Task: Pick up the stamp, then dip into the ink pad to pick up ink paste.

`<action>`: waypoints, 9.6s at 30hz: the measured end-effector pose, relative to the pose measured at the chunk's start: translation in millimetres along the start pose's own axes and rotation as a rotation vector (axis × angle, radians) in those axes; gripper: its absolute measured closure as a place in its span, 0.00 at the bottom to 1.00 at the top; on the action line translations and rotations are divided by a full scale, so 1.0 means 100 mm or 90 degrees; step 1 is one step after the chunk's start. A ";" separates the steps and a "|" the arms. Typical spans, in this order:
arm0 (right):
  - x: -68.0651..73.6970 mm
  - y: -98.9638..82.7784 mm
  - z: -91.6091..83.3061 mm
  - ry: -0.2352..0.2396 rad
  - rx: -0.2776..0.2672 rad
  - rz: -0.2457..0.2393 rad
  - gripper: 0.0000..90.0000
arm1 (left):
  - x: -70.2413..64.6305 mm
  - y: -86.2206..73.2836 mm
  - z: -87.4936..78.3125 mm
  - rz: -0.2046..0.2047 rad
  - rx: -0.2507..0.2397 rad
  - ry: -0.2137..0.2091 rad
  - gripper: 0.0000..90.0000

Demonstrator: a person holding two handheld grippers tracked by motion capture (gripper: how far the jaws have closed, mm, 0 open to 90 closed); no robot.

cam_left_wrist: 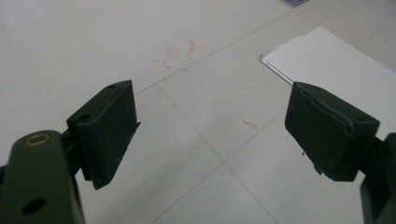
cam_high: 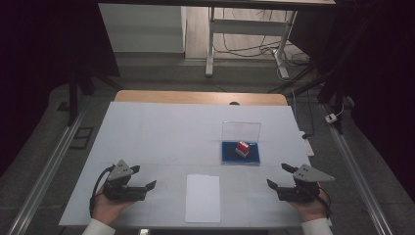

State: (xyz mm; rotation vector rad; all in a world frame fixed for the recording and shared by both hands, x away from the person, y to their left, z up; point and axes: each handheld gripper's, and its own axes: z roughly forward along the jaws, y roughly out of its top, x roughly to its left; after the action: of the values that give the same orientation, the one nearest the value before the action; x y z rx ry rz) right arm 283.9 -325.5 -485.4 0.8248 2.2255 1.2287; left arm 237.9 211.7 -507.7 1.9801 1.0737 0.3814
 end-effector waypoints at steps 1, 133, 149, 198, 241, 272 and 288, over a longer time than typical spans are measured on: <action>0.00 0.00 0.01 0.002 0.000 0.003 0.22 | 0.00 0.00 0.00 0.001 -0.001 0.000 0.19; -0.24 0.87 1.39 0.066 0.188 -0.020 0.77 | -0.04 -0.03 0.05 0.036 0.032 0.014 0.21; -0.25 0.90 1.31 0.064 0.166 -0.016 0.77 | -0.03 -0.02 0.08 0.043 0.037 0.012 0.21; -0.20 0.98 1.40 0.067 0.217 -0.045 0.77 | -0.06 -0.02 0.10 0.053 0.043 0.018 0.21; -0.06 0.97 1.49 0.020 0.280 -0.085 0.79 | -0.07 -0.05 0.06 0.050 0.046 0.026 0.21; -0.11 1.19 1.16 0.058 0.176 -0.058 0.78 | -0.02 -0.06 0.04 0.046 0.043 0.028 0.21; -0.11 1.27 1.10 0.065 0.166 -0.041 0.78 | -0.01 -0.06 0.04 0.046 0.045 0.031 0.21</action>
State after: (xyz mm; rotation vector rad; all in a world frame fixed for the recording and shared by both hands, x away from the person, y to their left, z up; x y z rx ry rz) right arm 398.1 -215.3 -429.0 0.7932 2.5123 0.9839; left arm 236.4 210.1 -514.7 2.0865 1.0612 0.4378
